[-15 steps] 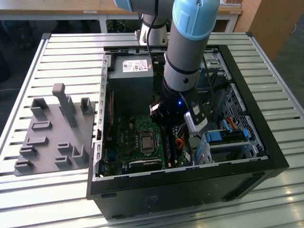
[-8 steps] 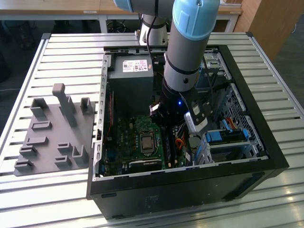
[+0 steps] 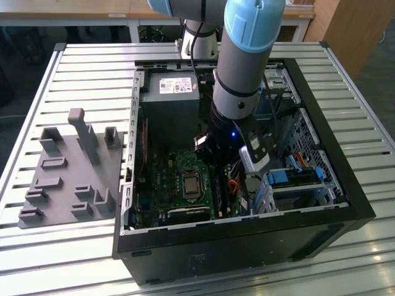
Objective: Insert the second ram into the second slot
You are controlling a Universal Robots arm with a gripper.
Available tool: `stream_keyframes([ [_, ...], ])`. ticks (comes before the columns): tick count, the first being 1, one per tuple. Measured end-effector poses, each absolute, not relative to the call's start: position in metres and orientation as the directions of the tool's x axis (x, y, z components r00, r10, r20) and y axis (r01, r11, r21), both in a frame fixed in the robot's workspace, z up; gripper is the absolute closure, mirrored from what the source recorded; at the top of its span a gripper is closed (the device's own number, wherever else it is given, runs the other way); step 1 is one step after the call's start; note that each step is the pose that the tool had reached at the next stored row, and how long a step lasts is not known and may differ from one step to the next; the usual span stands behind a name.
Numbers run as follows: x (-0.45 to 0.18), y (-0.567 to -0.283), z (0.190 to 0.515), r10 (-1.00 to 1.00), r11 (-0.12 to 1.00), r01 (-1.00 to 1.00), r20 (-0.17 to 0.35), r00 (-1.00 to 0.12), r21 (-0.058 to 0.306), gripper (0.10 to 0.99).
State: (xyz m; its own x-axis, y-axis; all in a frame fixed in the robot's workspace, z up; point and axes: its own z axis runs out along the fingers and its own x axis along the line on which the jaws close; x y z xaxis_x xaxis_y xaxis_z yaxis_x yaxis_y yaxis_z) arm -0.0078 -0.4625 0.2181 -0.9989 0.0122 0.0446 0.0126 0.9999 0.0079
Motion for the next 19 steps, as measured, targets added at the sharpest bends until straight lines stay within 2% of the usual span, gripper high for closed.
stream_keyframes([
  [19, -0.0078, -0.4625, 0.2153, 0.019, 1.0, 0.019, 0.045, -0.999, 0.008, 0.949],
])
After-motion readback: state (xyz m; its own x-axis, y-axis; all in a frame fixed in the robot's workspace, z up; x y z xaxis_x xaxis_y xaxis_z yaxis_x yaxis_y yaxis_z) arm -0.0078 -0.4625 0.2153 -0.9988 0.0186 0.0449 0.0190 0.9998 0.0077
